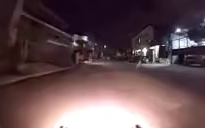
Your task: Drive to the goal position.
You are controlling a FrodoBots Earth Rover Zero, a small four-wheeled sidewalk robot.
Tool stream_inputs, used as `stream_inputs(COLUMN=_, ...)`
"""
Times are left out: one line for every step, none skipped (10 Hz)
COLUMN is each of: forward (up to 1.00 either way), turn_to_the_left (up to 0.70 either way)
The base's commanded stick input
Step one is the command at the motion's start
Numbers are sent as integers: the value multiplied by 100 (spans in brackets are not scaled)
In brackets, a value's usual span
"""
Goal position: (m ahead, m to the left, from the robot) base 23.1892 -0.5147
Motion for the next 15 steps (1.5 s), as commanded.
stream_inputs(forward=85, turn_to_the_left=0)
stream_inputs(forward=85, turn_to_the_left=-12)
stream_inputs(forward=85, turn_to_the_left=-30)
stream_inputs(forward=85, turn_to_the_left=-34)
stream_inputs(forward=85, turn_to_the_left=-34)
stream_inputs(forward=85, turn_to_the_left=-6)
stream_inputs(forward=85, turn_to_the_left=0)
stream_inputs(forward=85, turn_to_the_left=0)
stream_inputs(forward=85, turn_to_the_left=0)
stream_inputs(forward=85, turn_to_the_left=0)
stream_inputs(forward=85, turn_to_the_left=0)
stream_inputs(forward=85, turn_to_the_left=0)
stream_inputs(forward=85, turn_to_the_left=0)
stream_inputs(forward=85, turn_to_the_left=0)
stream_inputs(forward=85, turn_to_the_left=0)
